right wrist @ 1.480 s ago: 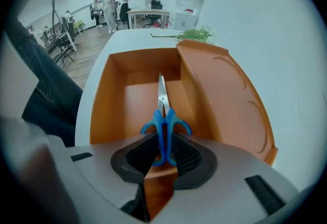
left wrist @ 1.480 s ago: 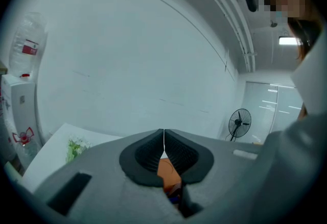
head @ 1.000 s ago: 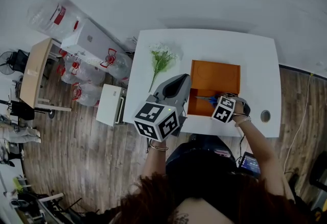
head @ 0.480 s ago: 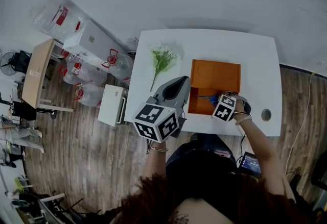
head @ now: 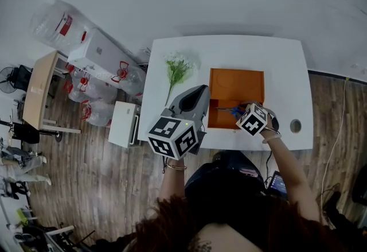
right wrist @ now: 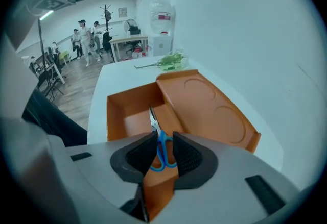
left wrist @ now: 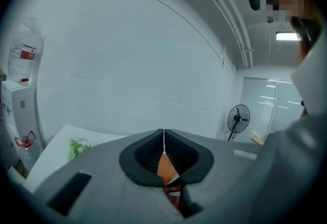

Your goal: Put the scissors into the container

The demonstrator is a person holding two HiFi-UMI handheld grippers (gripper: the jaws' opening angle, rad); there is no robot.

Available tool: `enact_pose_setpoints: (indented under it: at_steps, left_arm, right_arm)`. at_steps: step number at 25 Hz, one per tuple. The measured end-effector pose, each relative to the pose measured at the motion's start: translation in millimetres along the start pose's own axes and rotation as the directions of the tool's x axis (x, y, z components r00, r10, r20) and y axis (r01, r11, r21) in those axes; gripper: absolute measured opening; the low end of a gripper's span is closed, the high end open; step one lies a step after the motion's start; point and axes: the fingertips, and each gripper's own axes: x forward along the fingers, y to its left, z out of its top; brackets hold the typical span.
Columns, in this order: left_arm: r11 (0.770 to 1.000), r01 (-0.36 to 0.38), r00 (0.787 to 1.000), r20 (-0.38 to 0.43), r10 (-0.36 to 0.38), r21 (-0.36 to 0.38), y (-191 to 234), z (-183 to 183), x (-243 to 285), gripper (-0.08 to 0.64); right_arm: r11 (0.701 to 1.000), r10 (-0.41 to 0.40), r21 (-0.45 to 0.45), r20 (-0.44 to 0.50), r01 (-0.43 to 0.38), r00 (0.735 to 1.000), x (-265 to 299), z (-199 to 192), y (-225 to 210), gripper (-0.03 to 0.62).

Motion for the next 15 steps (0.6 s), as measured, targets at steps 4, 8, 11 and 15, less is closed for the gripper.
enact_pose_setpoints:
  at_steps: [4,8,11,15]
  left_arm:
    - [1.000,0.007,1.000,0.005,-0.007,0.012,-3.6,2.4,0.7,0.018]
    - [1.000,0.021,1.000,0.001,-0.021,0.022,-8.9,1.1,2.7,0.018]
    - [0.999,0.031,1.000,0.001,-0.031,0.020,-11.2,0.2,3.1,0.018]
    - [0.999,0.035,0.999,0.014,-0.036,0.020,-15.0,3.9,1.7,0.018]
  right_arm:
    - [0.995,-0.036,0.098,0.091,0.027,0.995,-18.1,16.0,-7.6,0.078]
    - [0.984,-0.082,0.168,0.157,0.055,0.984,-35.3,27.1,-12.9,0.067]
    - [0.974,-0.118,0.217,0.214,0.071,0.970,-49.8,37.0,-13.2,0.057]
    - [0.954,-0.178,0.286,0.291,0.092,0.940,-75.9,53.0,-15.6,0.041]
